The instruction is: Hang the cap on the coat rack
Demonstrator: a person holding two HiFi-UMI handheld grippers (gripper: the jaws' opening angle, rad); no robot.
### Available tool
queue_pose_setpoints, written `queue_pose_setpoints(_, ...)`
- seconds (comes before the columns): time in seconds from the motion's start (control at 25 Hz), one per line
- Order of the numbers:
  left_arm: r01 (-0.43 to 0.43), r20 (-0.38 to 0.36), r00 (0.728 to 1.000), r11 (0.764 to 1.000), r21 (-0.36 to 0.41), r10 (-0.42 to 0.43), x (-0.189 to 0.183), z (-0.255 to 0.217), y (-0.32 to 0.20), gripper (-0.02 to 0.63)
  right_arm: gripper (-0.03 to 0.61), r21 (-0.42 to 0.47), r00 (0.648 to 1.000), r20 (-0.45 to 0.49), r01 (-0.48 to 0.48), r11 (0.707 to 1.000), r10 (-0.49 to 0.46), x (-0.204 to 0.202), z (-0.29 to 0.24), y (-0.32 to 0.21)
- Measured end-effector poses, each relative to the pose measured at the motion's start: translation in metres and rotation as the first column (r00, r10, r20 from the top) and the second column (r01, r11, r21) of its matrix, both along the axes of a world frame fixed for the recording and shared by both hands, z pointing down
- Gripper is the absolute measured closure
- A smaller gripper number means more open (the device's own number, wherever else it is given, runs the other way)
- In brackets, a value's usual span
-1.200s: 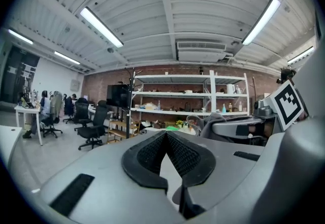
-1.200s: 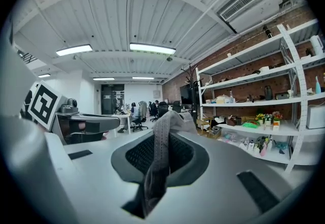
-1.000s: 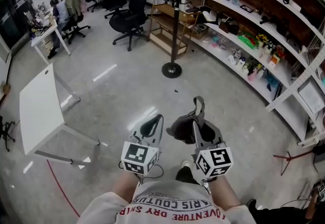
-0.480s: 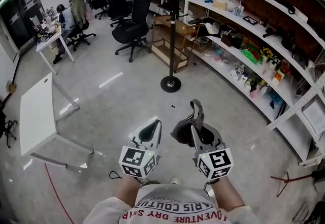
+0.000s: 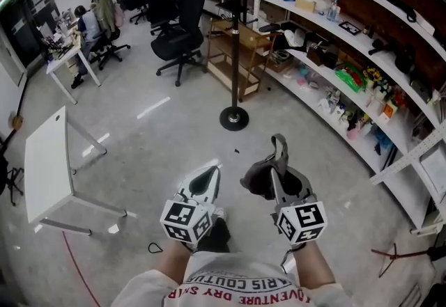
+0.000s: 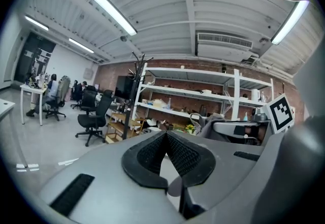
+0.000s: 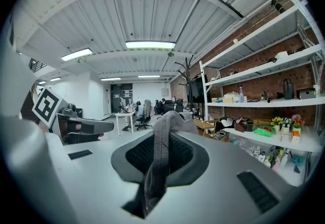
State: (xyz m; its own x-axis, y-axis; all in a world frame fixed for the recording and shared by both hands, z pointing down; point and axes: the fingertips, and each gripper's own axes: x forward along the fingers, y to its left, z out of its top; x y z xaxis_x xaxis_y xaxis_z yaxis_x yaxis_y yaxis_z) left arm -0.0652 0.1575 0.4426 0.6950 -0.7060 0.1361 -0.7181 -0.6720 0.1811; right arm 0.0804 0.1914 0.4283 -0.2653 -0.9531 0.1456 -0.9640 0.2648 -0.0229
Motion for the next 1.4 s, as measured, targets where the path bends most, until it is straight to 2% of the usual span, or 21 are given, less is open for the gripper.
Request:
queue_pose_setpoints(0.24,-0.043,0.015,0.999,0.999,0.033,0.043,0.008,-0.002,-0.101,0.609,0.541,-0.002,0.999,-0.005,-0.032,0.999,0.032,0.004,0.000,-0.094)
queue_pose_setpoints(0.56,-0.086,0.025,0.996,0.993,0.079,0.085,0.001,-0.020,-0.249,0.609,0.541,0.017,0.997,0.006,-0.077,0.997,0.077,-0.005,-0.014,-0.232)
queue_pose_setpoints(0.76,-0.082,0.026,0.996,0.994,0.078,0.081,-0.013,-0.021,-0.313,0.609,0.541,0.000,0.996,0.039,-0.079,0.997,0.079,-0.018,-0.010,-0.296)
queue_pose_setpoints(0.92,-0.076,0.036,0.997,0.995,0.060,0.074,-0.011,-0.011,-0.345,0.609,0.541,-0.019,0.996,0.062,-0.065,0.998,0.066,-0.014,-0.001,-0.333)
queue_pose_setpoints(1.08,-0.046,0.055,0.998,0.998,0.052,0.043,0.004,-0.006,-0.380,0.609,0.541,-0.025,0.998,0.062,-0.016,1.000,0.017,0.003,0.003,-0.379)
queue_pose_setpoints(1.4,0.076,0.034,0.996,0.994,0.079,-0.079,0.071,-0.019,-0.456,0.609,0.541,0.013,0.993,0.038,0.110,0.994,-0.111,0.071,-0.011,-0.469)
